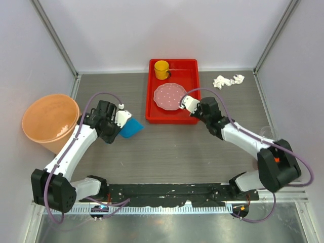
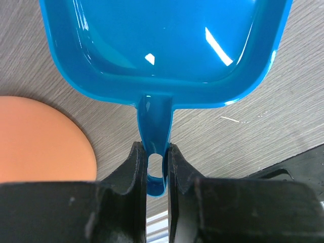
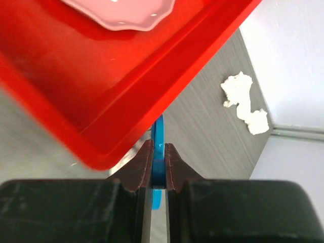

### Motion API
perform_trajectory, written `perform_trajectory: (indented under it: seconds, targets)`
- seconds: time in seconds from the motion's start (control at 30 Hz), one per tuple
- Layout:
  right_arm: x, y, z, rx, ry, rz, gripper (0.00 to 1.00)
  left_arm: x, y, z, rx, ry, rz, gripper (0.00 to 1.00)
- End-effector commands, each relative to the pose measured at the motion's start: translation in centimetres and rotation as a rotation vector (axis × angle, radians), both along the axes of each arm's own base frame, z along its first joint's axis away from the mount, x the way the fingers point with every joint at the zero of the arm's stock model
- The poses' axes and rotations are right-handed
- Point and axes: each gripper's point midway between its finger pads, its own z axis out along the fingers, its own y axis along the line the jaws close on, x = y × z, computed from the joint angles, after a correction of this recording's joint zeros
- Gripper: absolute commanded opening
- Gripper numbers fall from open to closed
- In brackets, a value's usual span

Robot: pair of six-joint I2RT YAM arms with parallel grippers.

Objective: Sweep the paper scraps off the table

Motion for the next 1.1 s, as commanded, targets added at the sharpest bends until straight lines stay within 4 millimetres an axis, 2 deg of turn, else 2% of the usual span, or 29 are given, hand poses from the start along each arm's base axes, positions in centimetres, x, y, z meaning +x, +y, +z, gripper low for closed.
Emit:
perform_trajectory:
  seconds: [0.0, 0.03, 0.1, 0.13, 0.2, 0.27, 0.3, 0.37, 0.4, 0.47, 0.5, 0.57, 0.6, 0.73, 0.87, 0.9, 1.0, 1.03, 1.07]
  targets:
    - [-5.0, 1.2, 0.9, 0.117, 0.011, -0.095, 0.01, 0.7, -0.2, 0.9, -0.003, -0.056, -0.024, 0.0]
    - [-6.3, 1.1, 0.3, 0.117, 0.047, -0.121, 0.01, 0.7, -0.2, 0.5, 0.008, -0.05, -0.036, 0.0]
    - [-8.1, 1.3, 0.8, 0.156, 0.077, -0.153, 0.01, 0.7, 0.6, 0.1, 0.068, -0.044, -0.034, 0.0]
    - [-9.6, 1.0, 0.1, 0.158, 0.117, -0.204, 0.01, 0.3, 0.6, -0.3, 0.081, -0.029, -0.044, 0.0]
    - [-10.8, 0.6, 1.4, 0.207, 0.112, -0.251, 0.01, 0.1, 0.5, -0.5, 0.094, -0.018, -0.057, 0.0]
    - [-12.5, 0.3, 1.7, 0.258, 0.153, -0.299, 0.01, -0.2, 0.1, -0.5, 0.098, -0.01, -0.077, 0.0]
    - [-12.9, 0.6, 3.1, 0.323, 0.147, -0.296, 0.01, -0.3, -0.1, -0.4, 0.099, -0.011, -0.085, 0.0]
    - [-14.4, 1.8, 3.3, 0.428, 0.225, -0.282, 0.01, -0.3, -0.8, -0.2, 0.107, -0.019, -0.109, 0.0]
    - [-14.8, 2.2, 4.4, 0.488, 0.226, -0.276, 0.01, -0.3, -1.1, -0.1, 0.109, -0.021, -0.12, 0.0]
    - [-15.7, 2.6, 4.9, 0.558, 0.266, -0.291, 0.01, -0.6, -2.3, -0.1, 0.113, -0.016, -0.166, 0.0]
    - [-15.8, 2.6, 6.3, 0.59, 0.252, -0.288, 0.01, -0.7, -2.9, -0.2, 0.113, -0.014, -0.183, 0.0]
    - [-15.9, 1.5, 7.4, 0.581, 0.229, -0.331, 0.01, -1.4, -4.5, -0.6, 0.127, -0.008, -0.259, 0.0]
    - [-15.5, 0.0, 8.7, 0.556, 0.168, -0.388, 0.01, -1.6, -5.0, -0.8, 0.134, -0.008, -0.282, 0.0]
    - [-14.6, -3.9, 10.4, 0.475, 0.008, -0.517, 0.01, -2.5, -9.2, -2.1, 0.129, -0.029, -0.441, 0.0]
    - [-13.5, -4.5, 9.9, 0.562, -0.021, -0.534, 0.01, -3.2, -12.9, -3.1, 0.111, -0.037, -0.583, 0.0]
    - [-13.0, -4.5, 9.1, 0.598, -0.031, -0.534, 0.01, -3.5, -14.2, -3.6, 0.104, -0.038, -0.627, 0.0]
    - [-12.0, -6.3, 8.2, 0.693, -0.023, -0.578, 0.01, -3.6, -16.5, -4.5, 0.073, -0.041, -0.706, 0.0]
    - [-11.7, -7.5, 7.8, 0.701, -0.026, -0.622, 0.01, -3.6, -17.0, -4.7, 0.06, -0.036, -0.719, 0.0]
    - [-11.5, -7.6, 7.1, 0.694, -0.007, -0.63, 0.01, -3.5, -17.5, -4.8, 0.048, -0.034, -0.725, 0.0]
